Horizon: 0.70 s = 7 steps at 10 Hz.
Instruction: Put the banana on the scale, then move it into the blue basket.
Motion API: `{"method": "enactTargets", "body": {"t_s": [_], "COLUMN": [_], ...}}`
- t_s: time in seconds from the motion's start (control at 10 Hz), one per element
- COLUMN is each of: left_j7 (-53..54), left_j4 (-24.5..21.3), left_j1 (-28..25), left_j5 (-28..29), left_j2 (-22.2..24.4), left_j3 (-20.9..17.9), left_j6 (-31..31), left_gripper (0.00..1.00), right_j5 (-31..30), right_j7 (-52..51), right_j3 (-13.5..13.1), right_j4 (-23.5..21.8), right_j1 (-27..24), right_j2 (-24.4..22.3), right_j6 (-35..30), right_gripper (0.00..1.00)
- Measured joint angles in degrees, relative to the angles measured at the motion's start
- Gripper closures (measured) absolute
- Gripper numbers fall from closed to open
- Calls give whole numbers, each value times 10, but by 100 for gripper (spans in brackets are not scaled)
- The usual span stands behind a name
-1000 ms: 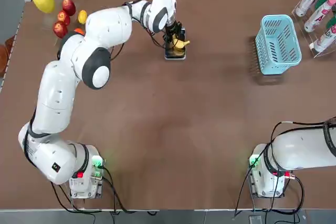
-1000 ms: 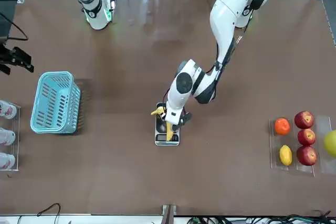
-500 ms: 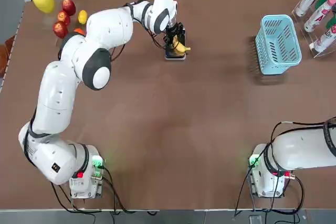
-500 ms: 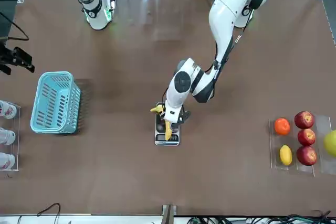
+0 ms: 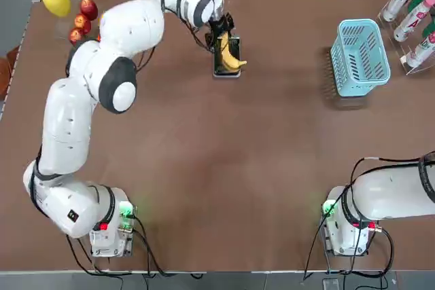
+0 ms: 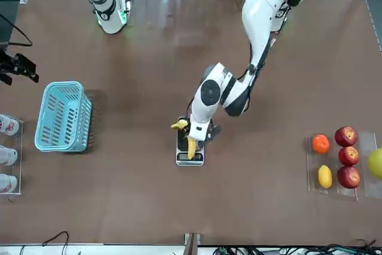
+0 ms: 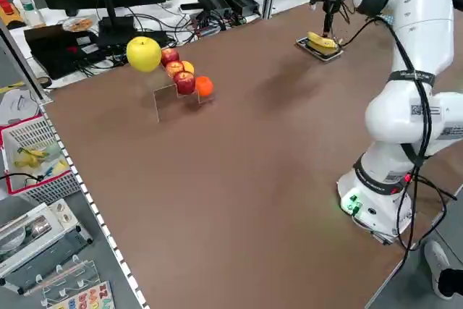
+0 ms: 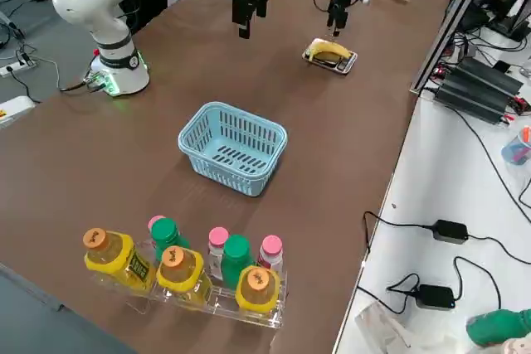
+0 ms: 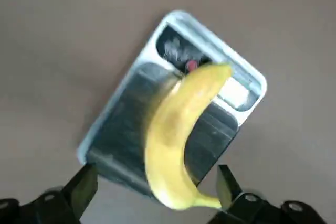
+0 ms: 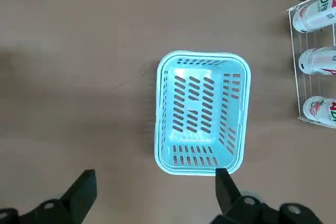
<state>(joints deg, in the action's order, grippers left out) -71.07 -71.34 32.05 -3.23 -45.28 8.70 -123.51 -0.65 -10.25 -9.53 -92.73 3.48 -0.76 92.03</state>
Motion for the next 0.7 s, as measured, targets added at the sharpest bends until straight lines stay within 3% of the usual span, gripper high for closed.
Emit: {"method": "enactTargets", "body": {"t_s": [0.2,0.4,0.6,0.7], "left_j7": [9,76,165,210], "left_j4": [3,0,-23,-34], "left_j1": [-48,-129,-220,-264], "left_j5": [0,0,0,0], "left_j2": [74,129,167,189], "left_j3": [0,12,23,24], "left_j6": [82,164,207,226], "left_gripper": [0,0,0,0], "right_j5": [0,1,4,6], "right_j7": [0,0,3,11], "right_j3": [1,10,21,22], "right_j4": [1,16,93,149], "right_j1": [0,17,89,143], "right_j2": [0,8,68,123], "right_j6": [3,5,-1,-5], "right_gripper": [0,0,0,0]}}
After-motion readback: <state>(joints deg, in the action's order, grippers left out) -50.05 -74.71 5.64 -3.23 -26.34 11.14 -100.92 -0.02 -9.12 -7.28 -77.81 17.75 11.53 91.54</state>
